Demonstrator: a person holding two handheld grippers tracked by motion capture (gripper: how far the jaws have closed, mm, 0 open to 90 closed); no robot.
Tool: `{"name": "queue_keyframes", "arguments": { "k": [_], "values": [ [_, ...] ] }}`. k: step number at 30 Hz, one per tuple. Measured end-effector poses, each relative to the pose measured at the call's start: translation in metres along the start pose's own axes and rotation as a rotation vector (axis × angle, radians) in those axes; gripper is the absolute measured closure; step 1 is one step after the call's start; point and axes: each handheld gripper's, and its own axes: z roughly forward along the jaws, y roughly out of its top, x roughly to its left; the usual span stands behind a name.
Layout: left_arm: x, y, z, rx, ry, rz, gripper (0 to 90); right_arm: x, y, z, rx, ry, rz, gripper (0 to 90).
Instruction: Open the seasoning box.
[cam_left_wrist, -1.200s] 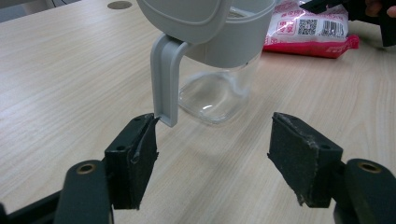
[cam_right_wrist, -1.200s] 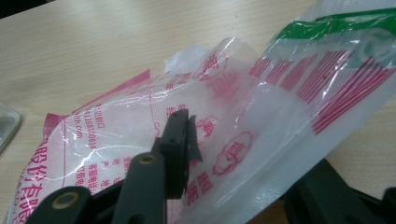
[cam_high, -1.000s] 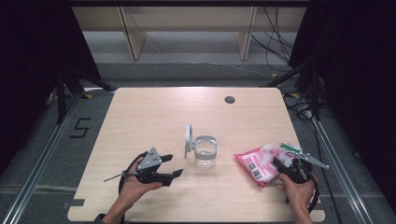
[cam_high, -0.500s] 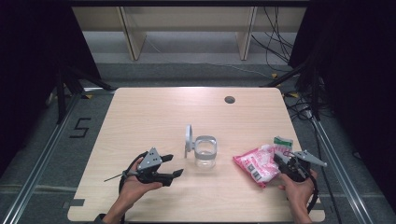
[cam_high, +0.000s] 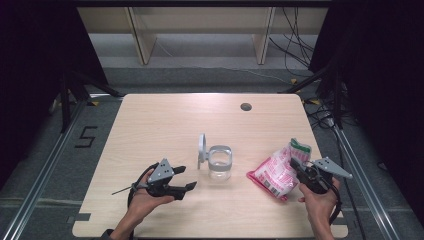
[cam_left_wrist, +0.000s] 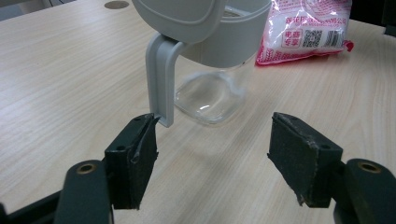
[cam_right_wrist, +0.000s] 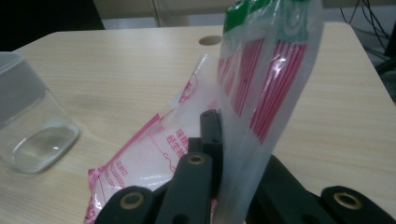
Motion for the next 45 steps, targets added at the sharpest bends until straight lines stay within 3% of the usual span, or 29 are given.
{"name": "queue_keyframes", "arguments": {
  "k": [1, 3, 9, 15, 16, 17, 20, 26, 28, 30, 31, 34, 35, 36, 37, 39, 40, 42, 43, 45],
  "values": [
    [-0.001, 0.000, 0.000, -0.003, -0.002, -0.005, 31.6, 0.000, 0.001, -0.001, -0.002, -0.003, -0.034, 90.0],
    [-0.002, 0.000, 0.001, -0.004, -0.004, -0.001, 31.6, 0.006, 0.005, -0.003, -0.013, 0.010, -0.026, 90.0],
    [-0.003, 0.000, 0.002, 0.003, -0.003, -0.003, 31.6, 0.020, 0.016, -0.010, -0.054, 0.070, -0.086, 90.0],
    [-0.005, -0.001, 0.004, 0.003, -0.026, -0.002, 31.6, 0.038, 0.026, -0.012, -0.088, 0.117, -0.117, 90.0],
    [-0.005, -0.001, 0.004, 0.005, -0.026, 0.001, 31.6, 0.040, 0.028, -0.012, -0.094, 0.124, -0.149, 90.0],
    [-0.006, -0.001, 0.004, 0.006, -0.024, 0.002, 31.6, 0.044, 0.029, -0.013, -0.086, 0.130, -0.135, 90.0],
    [-0.008, -0.001, 0.005, 0.009, -0.029, 0.004, 31.6, 0.049, 0.033, -0.012, -0.095, 0.162, -0.166, 90.0],
    [-0.015, 0.001, 0.006, 0.002, -0.029, 0.018, 31.4, 0.059, 0.043, -0.015, -0.095, 0.177, -0.217, 90.0],
    [-0.017, 0.002, 0.006, 0.016, -0.028, 0.043, 31.5, 0.065, 0.044, -0.017, -0.079, 0.190, -0.183, 90.0],
    [-0.020, 0.001, 0.008, 0.019, -0.033, 0.043, 31.5, 0.067, 0.047, -0.017, -0.085, 0.199, -0.215, 90.0],
    [-0.023, 0.001, 0.011, 0.016, -0.044, 0.037, 31.4, 0.069, 0.048, -0.018, -0.082, 0.215, -0.192, 90.0],
    [-0.029, 0.000, 0.016, 0.032, -0.049, 0.056, 31.5, 0.072, 0.053, -0.018, -0.114, 0.229, -0.251, 90.0],
    [-0.032, 0.000, 0.019, 0.033, -0.048, 0.060, 31.6, 0.075, 0.054, -0.020, -0.107, 0.230, -0.236, 90.0],
    [-0.035, 0.000, 0.021, 0.033, -0.051, 0.059, 31.7, 0.076, 0.056, -0.020, -0.108, 0.241, -0.256, 90.0],
    [-0.039, 0.000, 0.024, 0.034, -0.063, 0.063, 31.7, 0.078, 0.057, -0.021, -0.110, 0.248, -0.235, 90.0],
    [-0.046, 0.000, 0.031, 0.038, -0.078, 0.073, 31.8, 0.079, 0.061, -0.022, -0.123, 0.259, -0.249, 90.0],
    [-0.048, 0.000, 0.034, 0.039, -0.085, 0.076, 31.9, 0.082, 0.062, -0.022, -0.126, 0.267, -0.228, 90.0],
    [-0.053, 0.001, 0.039, 0.032, -0.082, 0.074, 32.0, 0.083, 0.067, -0.023, -0.141, 0.273, -0.248, 90.0],
    [-0.056, 0.002, 0.042, 0.025, -0.099, 0.064, 32.1, 0.087, 0.067, -0.025, -0.113, 0.282, -0.203, 90.0],
    [-0.061, 0.004, 0.046, 0.021, -0.093, 0.073, 32.1, 0.088, 0.071, -0.025, -0.118, 0.293, -0.226, 90.0]
  ]
}}
